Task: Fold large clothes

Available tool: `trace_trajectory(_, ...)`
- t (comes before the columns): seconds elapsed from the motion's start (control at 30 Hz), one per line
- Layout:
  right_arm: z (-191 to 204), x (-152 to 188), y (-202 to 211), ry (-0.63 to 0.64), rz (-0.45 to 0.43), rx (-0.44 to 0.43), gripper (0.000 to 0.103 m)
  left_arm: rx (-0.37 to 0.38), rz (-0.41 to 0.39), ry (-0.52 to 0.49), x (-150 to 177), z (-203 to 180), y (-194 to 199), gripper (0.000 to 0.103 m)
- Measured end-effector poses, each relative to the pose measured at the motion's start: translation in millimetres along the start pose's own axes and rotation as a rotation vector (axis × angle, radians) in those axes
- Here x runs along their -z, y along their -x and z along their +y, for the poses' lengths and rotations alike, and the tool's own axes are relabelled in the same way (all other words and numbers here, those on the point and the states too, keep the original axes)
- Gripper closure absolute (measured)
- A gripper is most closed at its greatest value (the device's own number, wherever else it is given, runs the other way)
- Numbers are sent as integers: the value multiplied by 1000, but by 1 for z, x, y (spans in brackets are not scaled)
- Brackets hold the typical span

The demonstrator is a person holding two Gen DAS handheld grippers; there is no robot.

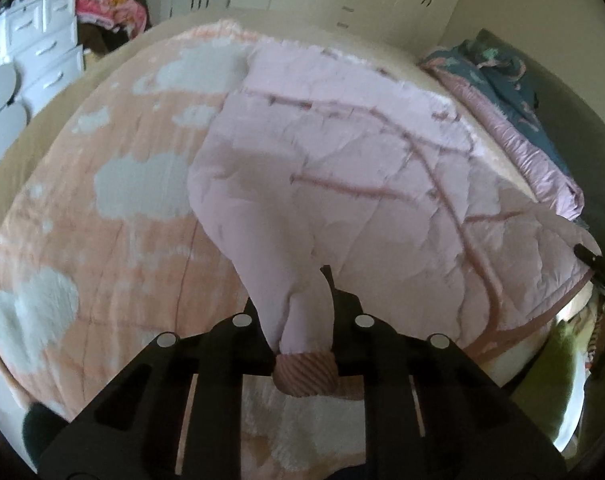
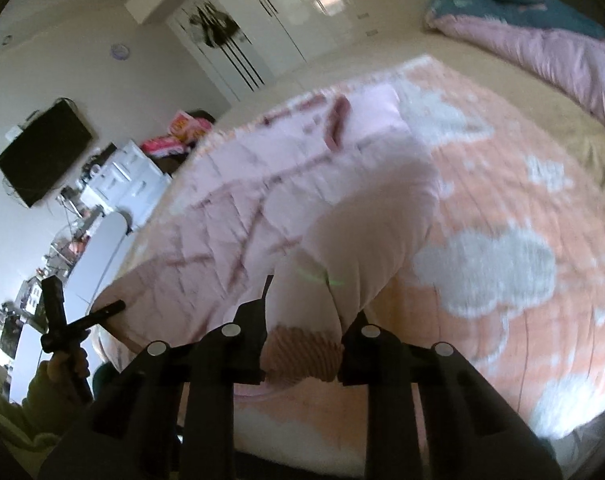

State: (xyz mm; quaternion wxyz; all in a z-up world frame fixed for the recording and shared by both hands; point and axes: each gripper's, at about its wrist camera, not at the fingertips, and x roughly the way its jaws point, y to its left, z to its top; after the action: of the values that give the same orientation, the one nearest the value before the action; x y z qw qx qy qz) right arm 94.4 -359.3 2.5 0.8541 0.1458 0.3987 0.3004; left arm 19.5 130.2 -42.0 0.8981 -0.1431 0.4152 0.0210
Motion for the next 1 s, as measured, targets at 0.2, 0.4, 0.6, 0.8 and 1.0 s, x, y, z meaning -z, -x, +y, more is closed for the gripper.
trace_trajectory(0.2,10,-33,6,15,-67,-35,82,34,-90,-4,-34,-11,15,94)
trace_trajectory(0.4,15,-57,7,28,-101,-40,82,50,-160,-8,-65,-21,24,94)
trace_trajectory(0.6,15,-82,7,26,-129,-45,82,61,-204,1,-93,-25,29,94)
trace_trajectory(0.8,17,-106,7,27,-157,-43,82,64,-251,-5,-120,-34,35,94)
trace_trajectory(1.0,26,-133,8,48,-187,-36,82,69,-288,20,-142,-34,39,94)
